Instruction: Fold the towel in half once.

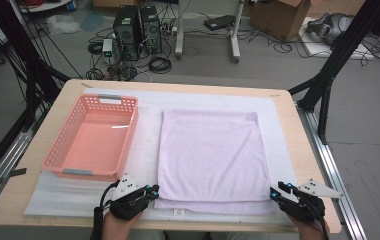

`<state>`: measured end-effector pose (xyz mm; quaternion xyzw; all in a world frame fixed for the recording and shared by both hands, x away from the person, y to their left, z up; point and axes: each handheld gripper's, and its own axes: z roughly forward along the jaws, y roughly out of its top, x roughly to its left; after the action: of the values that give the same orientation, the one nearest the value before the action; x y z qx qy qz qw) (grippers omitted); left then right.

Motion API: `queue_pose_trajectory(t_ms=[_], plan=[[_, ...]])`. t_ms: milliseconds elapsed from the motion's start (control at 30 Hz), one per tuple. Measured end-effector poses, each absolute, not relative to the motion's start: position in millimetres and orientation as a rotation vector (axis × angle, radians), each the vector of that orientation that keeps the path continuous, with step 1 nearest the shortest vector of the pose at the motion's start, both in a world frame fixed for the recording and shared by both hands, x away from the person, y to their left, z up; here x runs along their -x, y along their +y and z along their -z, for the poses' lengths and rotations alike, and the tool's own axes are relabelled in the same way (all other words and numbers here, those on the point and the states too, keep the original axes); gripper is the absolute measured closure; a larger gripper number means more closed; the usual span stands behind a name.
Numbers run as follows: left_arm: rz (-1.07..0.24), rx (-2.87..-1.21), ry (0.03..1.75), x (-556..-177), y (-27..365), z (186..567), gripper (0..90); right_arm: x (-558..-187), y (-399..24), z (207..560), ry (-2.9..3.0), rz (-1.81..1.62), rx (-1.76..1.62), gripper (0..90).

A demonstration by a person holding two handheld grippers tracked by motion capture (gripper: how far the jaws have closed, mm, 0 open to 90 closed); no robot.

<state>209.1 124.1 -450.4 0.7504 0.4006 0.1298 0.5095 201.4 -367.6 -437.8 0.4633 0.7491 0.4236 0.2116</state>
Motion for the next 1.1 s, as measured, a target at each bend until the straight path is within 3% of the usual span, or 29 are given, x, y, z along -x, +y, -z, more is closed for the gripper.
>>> queue_pose_trajectory(t_ms=[300, 433, 1100], plan=[[-0.288, -1.792, 0.975, -206, 126, 450, 87.6, -206, -358, 448, 2.176, -1.066, -1.318, 68.6], [-0.284, -1.780, 0.978, -205, 126, 450, 87.6, -204, -358, 448, 2.177, -1.059, -1.309, 83.9], [-0.238, -1.749, 0.967, -183, 134, 439, 88.1, -176, -365, 427, 2.151, -1.166, -1.290, 87.5]])
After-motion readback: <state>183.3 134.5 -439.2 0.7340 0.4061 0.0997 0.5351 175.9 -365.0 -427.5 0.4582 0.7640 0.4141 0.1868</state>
